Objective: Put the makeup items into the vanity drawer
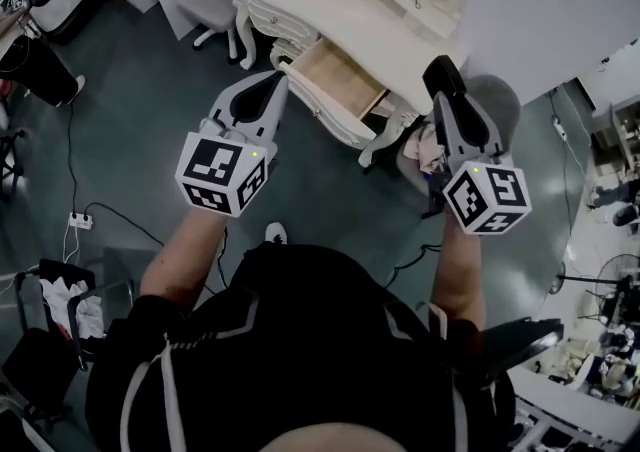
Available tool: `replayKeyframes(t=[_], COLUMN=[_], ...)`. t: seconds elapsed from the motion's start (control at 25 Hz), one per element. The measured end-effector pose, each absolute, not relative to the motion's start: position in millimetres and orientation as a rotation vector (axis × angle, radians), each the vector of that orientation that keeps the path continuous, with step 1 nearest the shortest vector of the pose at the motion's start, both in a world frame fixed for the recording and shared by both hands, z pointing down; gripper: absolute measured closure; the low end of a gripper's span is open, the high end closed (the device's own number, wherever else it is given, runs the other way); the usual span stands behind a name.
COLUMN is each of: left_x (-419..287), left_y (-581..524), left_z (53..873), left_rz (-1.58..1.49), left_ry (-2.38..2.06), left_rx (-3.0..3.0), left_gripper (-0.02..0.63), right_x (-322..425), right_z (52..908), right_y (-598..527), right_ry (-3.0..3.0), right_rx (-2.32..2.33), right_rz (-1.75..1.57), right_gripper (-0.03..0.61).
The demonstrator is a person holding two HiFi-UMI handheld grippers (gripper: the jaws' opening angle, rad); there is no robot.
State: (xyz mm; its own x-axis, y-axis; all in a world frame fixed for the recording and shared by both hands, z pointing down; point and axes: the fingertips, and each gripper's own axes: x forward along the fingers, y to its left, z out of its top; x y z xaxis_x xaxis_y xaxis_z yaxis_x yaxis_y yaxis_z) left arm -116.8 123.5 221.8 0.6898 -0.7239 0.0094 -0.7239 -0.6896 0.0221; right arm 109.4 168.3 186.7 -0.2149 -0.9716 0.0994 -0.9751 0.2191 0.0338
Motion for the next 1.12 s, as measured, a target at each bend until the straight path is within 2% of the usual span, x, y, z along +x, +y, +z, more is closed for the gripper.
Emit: replayKeyframes(t=[0.44,1.12], left_x=[-140.0,-81.4], left_y=[69.3,3.1], left_z=[240.8,251.1], left_rz=[-0.035,0.066], left_ry=[-1.141,-1.349], left_rx=[2.815,2.738], left_gripper=[0.611,0.611], right_x=[89.9,141.3], right_z=[205.4,218.9], right_y=[111.5,1.9], right_ry=[-2.314,-2.467], right_rx=[1.905,1.716], right_rz=[0.102,0.113], right_gripper=[0.485,0.485])
